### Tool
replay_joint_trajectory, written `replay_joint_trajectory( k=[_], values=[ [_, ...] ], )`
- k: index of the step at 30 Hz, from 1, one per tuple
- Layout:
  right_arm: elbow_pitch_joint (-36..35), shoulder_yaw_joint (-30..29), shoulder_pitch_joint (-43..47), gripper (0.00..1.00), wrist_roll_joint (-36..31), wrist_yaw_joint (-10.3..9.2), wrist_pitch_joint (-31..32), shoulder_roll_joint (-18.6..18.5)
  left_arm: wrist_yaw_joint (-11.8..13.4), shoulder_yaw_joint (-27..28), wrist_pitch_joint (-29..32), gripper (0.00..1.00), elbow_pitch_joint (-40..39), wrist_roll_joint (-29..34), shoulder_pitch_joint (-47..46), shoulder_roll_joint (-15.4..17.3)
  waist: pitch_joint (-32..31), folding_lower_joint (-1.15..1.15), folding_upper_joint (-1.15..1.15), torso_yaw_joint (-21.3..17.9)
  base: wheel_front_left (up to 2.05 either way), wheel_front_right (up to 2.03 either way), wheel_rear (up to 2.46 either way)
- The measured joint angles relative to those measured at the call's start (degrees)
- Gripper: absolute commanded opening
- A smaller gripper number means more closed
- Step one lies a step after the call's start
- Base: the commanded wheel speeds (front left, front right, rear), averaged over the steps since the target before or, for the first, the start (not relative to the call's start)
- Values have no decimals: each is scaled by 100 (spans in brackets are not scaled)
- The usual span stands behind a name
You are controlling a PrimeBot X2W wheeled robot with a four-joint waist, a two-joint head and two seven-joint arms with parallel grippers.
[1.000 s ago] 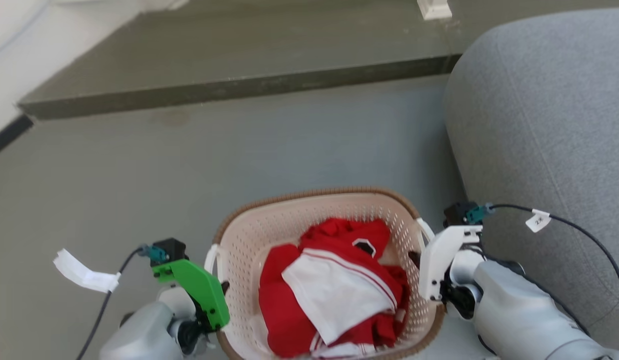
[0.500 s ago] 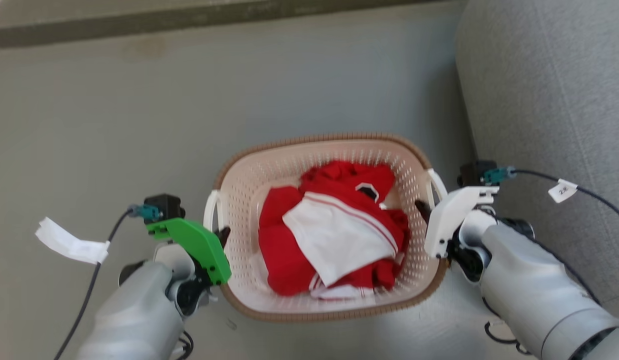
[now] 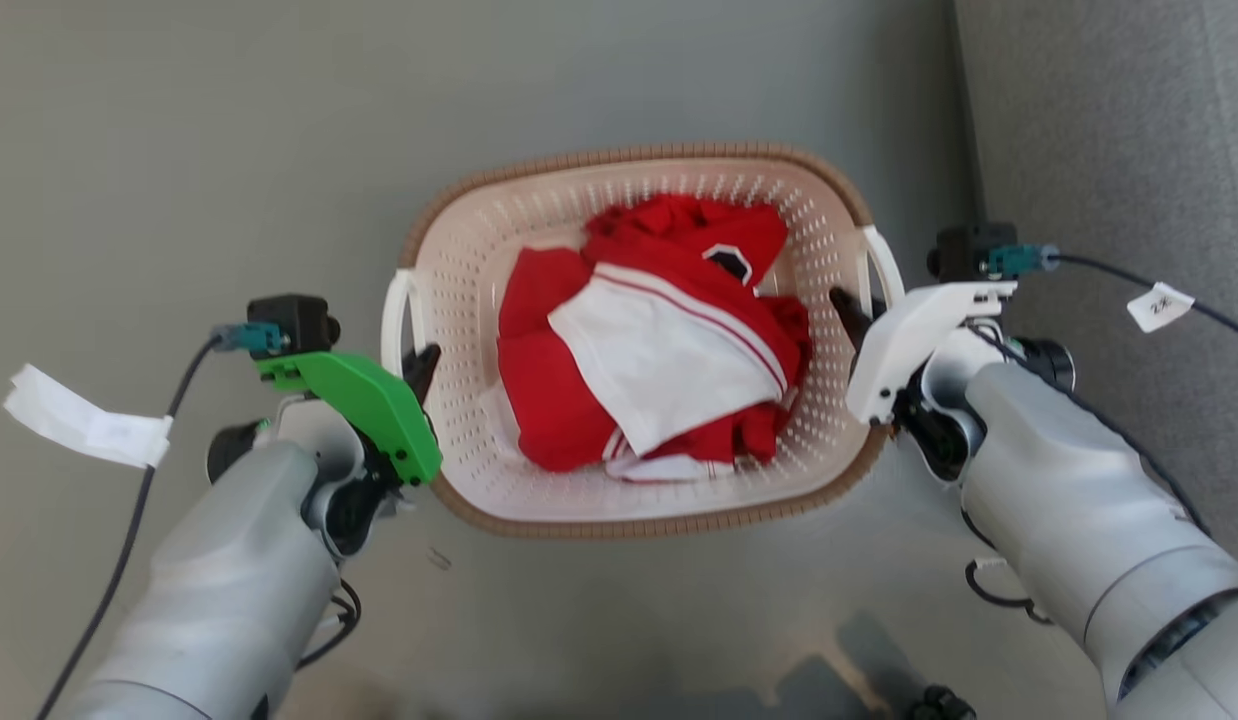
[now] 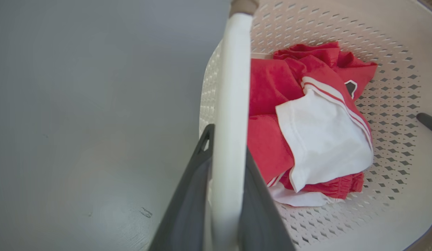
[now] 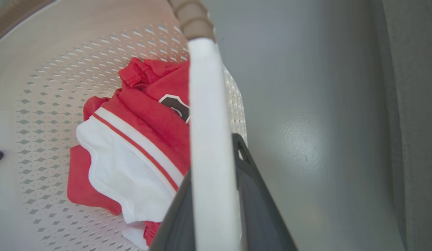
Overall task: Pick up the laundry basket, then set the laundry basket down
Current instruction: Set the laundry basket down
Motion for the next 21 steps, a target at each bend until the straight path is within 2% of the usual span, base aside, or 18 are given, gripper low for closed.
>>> replay_joint_trajectory(
  k=[21],
  values=[
    [64, -200, -901, 0, -3, 5, -558, 29, 29, -121, -321, 0, -569, 76, -902, 399, 1629, 0, 0, -174, 0, 0, 0]
  ],
)
